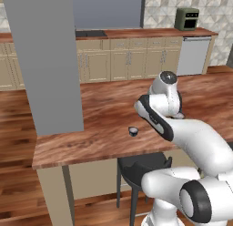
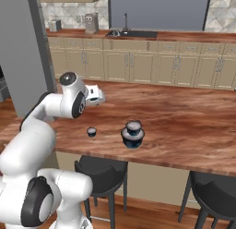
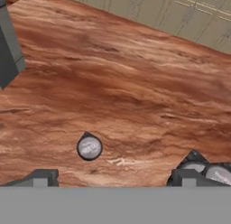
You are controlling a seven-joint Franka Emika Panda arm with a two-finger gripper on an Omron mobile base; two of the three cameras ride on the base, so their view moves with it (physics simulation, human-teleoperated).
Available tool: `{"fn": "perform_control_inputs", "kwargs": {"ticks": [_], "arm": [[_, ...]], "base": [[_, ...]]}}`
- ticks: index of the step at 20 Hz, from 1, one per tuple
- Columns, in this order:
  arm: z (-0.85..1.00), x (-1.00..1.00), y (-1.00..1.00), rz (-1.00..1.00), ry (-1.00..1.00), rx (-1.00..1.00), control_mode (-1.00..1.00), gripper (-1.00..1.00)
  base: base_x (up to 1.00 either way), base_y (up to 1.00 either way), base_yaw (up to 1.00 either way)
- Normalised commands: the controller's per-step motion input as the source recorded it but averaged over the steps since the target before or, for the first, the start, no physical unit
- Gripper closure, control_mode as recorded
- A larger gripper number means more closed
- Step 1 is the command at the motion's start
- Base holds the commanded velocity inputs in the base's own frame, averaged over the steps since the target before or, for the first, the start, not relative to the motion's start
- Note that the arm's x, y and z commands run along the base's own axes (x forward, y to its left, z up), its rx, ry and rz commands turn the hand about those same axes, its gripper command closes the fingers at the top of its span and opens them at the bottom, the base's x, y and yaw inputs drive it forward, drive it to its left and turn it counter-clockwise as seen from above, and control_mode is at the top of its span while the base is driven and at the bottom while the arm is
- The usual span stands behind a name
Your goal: Stack the yogurt containers by placing the smaller containers on top of the larger containers.
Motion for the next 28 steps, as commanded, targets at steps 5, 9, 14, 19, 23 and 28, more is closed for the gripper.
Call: {"fn": "perform_control_inputs", "kwargs": {"ticks": [5,9,14,19,23,28], "arm": [[-0.01,-0.06,0.08,0.01,-0.03,-0.04,-1.00,-1.00],[-0.22,-0.12,0.24,-0.04,0.02,0.00,-1.00,-1.00],[-0.27,-0.02,0.14,-0.07,0.17,0.05,-1.00,-1.00],[-0.30,0.00,0.00,-0.03,0.20,0.07,-1.00,-1.00],[-0.29,0.00,0.01,-0.02,0.18,0.04,-1.00,-1.00],[-0.30,0.00,0.04,0.00,0.17,0.02,-1.00,-1.00]], "base": [[0.00,0.00,0.00],[0.00,0.00,0.00],[0.00,0.00,0.00],[0.00,0.00,0.00],[0.00,0.00,0.00],[0.00,0.00,0.00]]}}
